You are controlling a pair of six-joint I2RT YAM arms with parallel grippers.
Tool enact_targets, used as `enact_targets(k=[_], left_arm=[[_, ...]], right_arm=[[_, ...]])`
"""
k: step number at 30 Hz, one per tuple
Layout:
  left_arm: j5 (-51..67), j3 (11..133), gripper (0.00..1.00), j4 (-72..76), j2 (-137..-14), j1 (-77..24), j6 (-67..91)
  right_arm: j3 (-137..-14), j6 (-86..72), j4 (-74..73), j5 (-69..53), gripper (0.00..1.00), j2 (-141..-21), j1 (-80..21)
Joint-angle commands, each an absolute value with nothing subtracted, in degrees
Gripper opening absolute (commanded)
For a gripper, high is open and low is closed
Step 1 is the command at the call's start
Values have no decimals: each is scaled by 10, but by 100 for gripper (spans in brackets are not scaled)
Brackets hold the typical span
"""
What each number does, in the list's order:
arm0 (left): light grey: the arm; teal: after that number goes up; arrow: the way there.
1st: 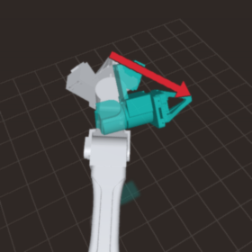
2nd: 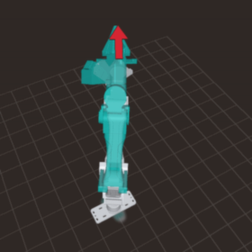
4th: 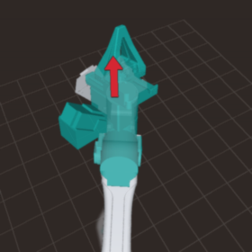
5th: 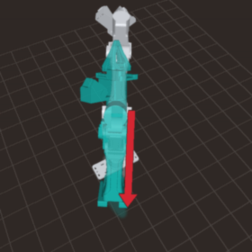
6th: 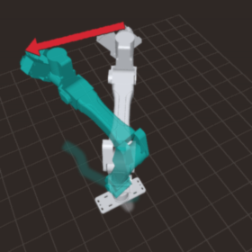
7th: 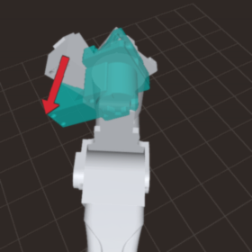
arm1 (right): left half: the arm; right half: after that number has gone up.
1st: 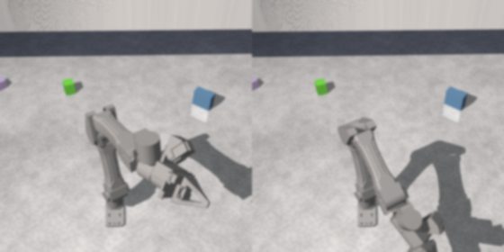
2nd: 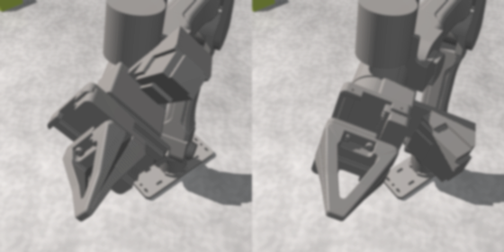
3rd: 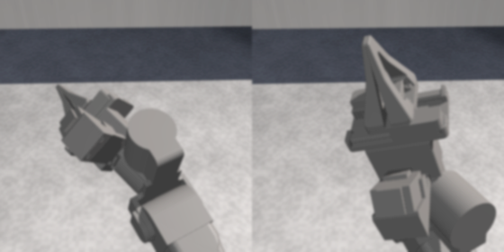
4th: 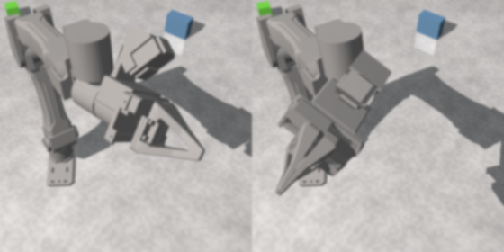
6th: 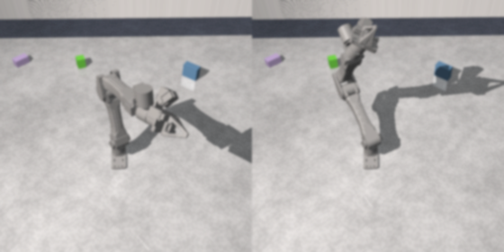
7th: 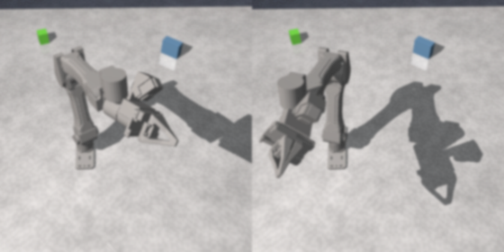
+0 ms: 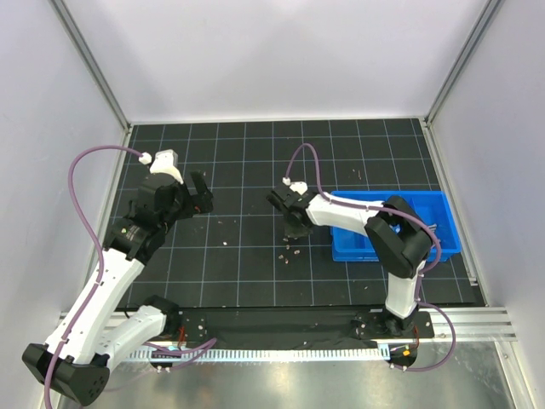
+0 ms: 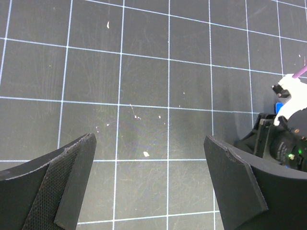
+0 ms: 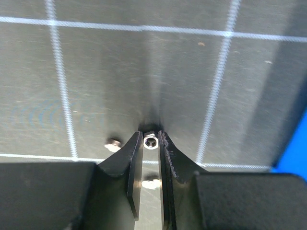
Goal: Sort the screws and nuts into containers
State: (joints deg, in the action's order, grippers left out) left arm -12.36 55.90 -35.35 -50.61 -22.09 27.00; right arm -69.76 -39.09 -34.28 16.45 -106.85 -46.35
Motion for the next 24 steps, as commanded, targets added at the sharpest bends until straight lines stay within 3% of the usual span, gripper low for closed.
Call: enact_targets(k=[1, 8, 16, 21, 24], left_arm=[[-117, 558, 100, -329, -503, -220, 274], [-117, 558, 100, -328, -500, -220, 274], [-114, 558, 100, -327, -505, -219, 274], [-114, 557, 100, -328, -508, -219, 274], [-117, 558, 100, -327, -509, -219, 274]], right_arm=[[-745, -367, -405, 192, 7, -1032, -444], [-750, -337, -442, 218, 7, -934, -354], [-636, -316, -440, 248, 9, -787, -208], [-563, -303, -388, 217, 9, -772, -119], [-551, -302, -372, 217, 16, -780, -116]])
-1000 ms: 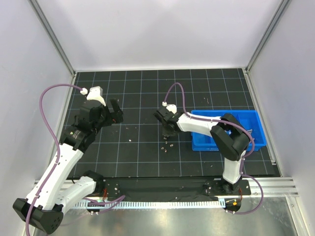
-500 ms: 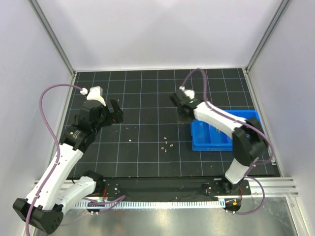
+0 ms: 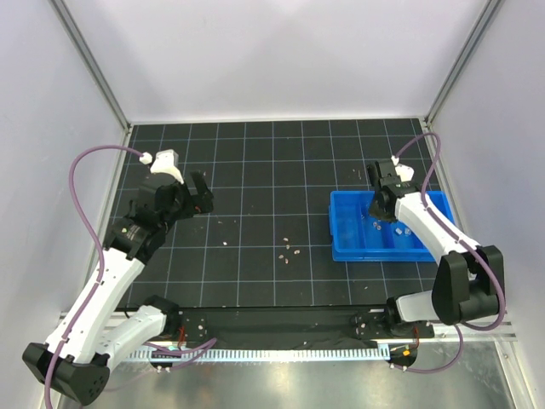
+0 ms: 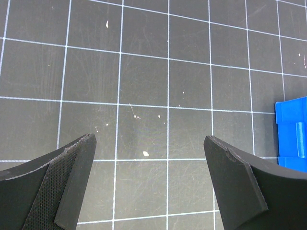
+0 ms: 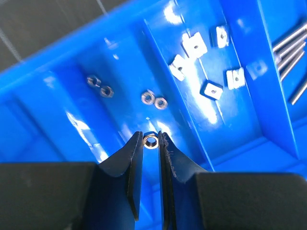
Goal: Sort the screws and nuts into containers
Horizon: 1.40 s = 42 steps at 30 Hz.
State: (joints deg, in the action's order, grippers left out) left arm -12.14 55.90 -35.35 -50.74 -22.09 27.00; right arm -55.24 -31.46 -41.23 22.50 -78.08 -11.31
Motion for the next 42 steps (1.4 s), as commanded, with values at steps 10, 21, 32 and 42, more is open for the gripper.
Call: enact_targets(k=[10, 21, 32, 42], left_arm=[[-114, 557, 100, -327, -516, -220, 274], [-108, 559, 100, -327, -526, -219, 272], [-97, 558, 100, -326, -513, -220, 273], [-90, 557, 100, -324, -507, -220, 273]], right_arm=[[-601, -293, -410, 208, 70, -718, -180], [-644, -367, -346, 235, 65, -869, -490], [-654, -397, -311, 229, 53, -993, -534], [-658, -403, -279, 198, 48, -1011, -545]])
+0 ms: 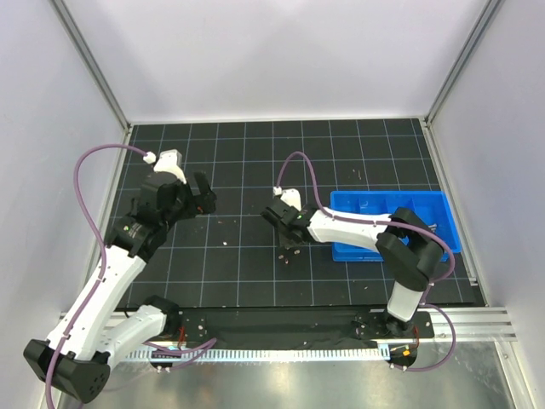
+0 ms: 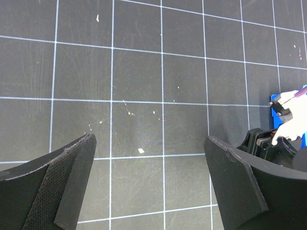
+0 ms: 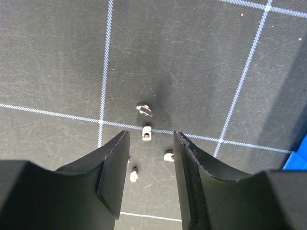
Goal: Sort the screws and nuts into containers
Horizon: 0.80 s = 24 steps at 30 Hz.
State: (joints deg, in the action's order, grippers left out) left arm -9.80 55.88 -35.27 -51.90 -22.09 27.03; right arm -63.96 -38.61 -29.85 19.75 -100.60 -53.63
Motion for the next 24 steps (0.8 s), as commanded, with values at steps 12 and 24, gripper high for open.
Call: enact_targets(k=[12, 24], left_arm=[[-91, 557, 100, -325, -506, -219, 273], [-90, 557, 100, -324, -509, -219, 274]], right_arm=[[-664, -419, -294, 207, 35, -1057, -549], [-676, -429, -349, 207, 1, -1044, -549]])
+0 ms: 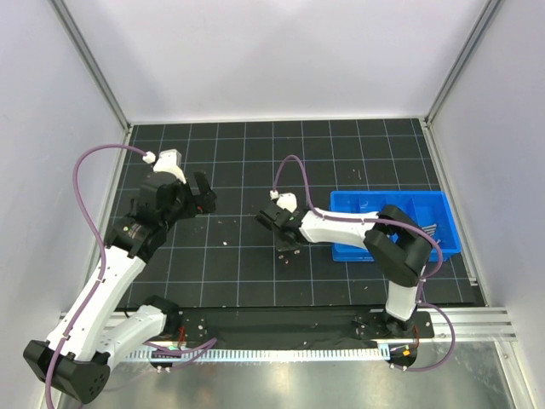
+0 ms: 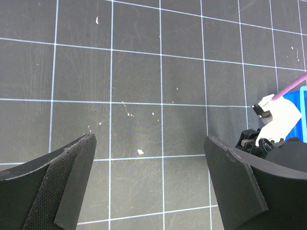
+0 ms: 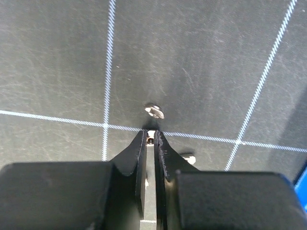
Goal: Sort the screws and nuts into containers
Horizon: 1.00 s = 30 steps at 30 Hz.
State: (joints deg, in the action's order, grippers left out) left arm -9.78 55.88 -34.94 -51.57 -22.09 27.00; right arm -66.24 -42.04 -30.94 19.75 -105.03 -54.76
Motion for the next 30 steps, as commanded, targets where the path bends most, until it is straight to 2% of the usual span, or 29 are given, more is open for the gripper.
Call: enact_targets(k=[1, 6, 10, 16, 21, 26, 29, 30], left_arm=[[-90, 556, 100, -324, -509, -219, 274], [-86, 556, 100, -324, -510, -220, 275], [-80, 557, 100, -323, -511, -220, 275], [-75, 557, 100, -322, -511, -220, 276], [-71, 556, 100, -320, -512, -220, 276], [-71, 557, 100, -321, -513, -220, 276], [-75, 556, 100, -320, -512, -220, 276], [-76, 555, 100, -321, -511, -220, 276]], right_arm=[[-687, -425, -361, 213, 1, -1029, -549], [-748, -382, -406, 247, 1, -968, -527], [-769, -346, -429, 275, 1, -890, -447], [-701, -326, -446, 302, 1, -813, -308], [-625, -324, -418, 275, 2, -770, -272], [-615, -330, -411, 266, 3, -796, -270], [-617, -330, -410, 254, 7, -802, -270], [-622, -329, -415, 251, 15, -800, -270]])
